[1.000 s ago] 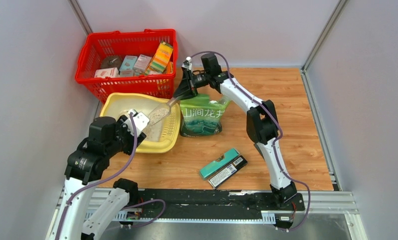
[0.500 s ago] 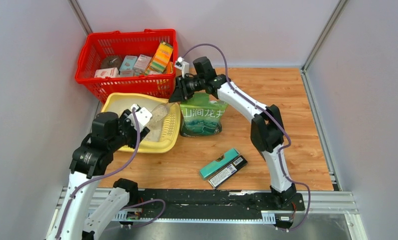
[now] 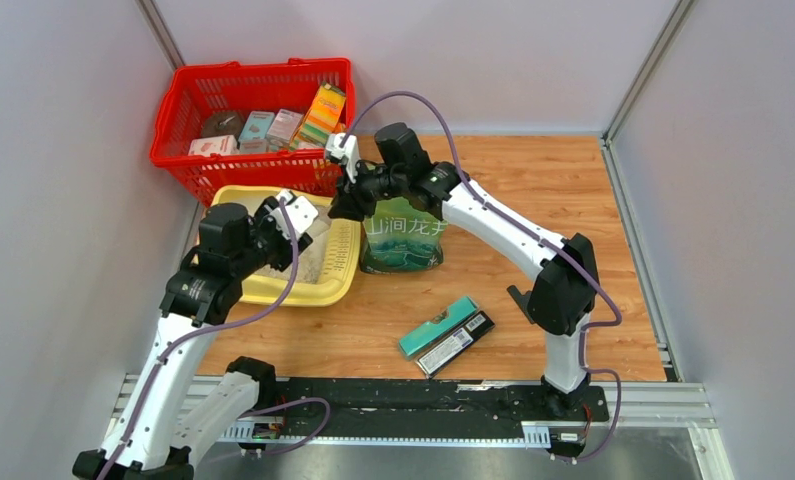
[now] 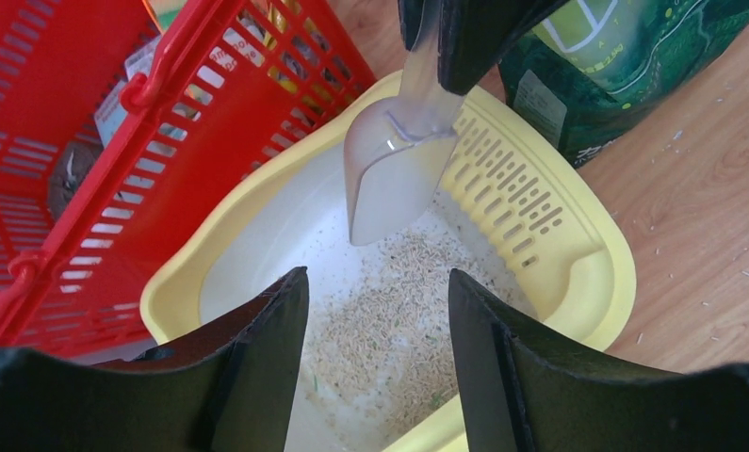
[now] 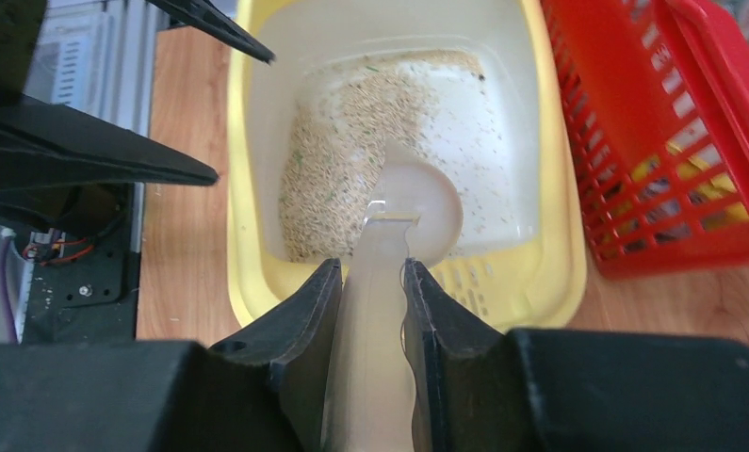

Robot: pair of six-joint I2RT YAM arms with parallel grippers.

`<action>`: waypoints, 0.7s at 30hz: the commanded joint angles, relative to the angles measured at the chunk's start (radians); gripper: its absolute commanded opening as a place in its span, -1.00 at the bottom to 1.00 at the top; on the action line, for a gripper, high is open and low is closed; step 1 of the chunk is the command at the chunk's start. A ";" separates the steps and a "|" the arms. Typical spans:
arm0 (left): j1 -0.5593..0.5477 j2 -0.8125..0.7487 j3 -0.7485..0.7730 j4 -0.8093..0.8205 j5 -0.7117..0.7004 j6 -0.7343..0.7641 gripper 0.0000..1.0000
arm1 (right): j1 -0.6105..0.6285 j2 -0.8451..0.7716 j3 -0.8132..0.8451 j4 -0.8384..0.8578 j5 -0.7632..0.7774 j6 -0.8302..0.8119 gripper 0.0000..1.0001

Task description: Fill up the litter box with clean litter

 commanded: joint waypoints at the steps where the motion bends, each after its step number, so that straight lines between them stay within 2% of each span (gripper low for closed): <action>1: 0.004 0.007 -0.006 0.092 0.067 0.091 0.28 | -0.014 -0.087 -0.023 0.015 0.047 -0.051 -1.00; 9: 0.006 0.090 0.010 0.147 0.109 0.161 0.23 | -0.037 -0.134 0.028 -0.087 -0.092 -0.008 -1.00; 17: 0.004 0.202 0.036 0.237 0.179 0.161 0.15 | -0.086 -0.113 0.115 -0.143 -0.190 0.119 -1.00; 18: 0.004 0.211 0.040 0.259 0.187 0.162 0.12 | -0.090 -0.110 0.124 -0.153 -0.200 0.122 -1.00; 19: 0.004 0.234 0.049 0.270 0.204 0.159 -0.05 | -0.098 -0.104 0.130 -0.160 -0.215 0.125 -1.00; 21: 0.004 0.259 0.063 0.288 0.230 0.151 -0.26 | -0.103 -0.099 0.143 -0.186 -0.218 0.133 -1.00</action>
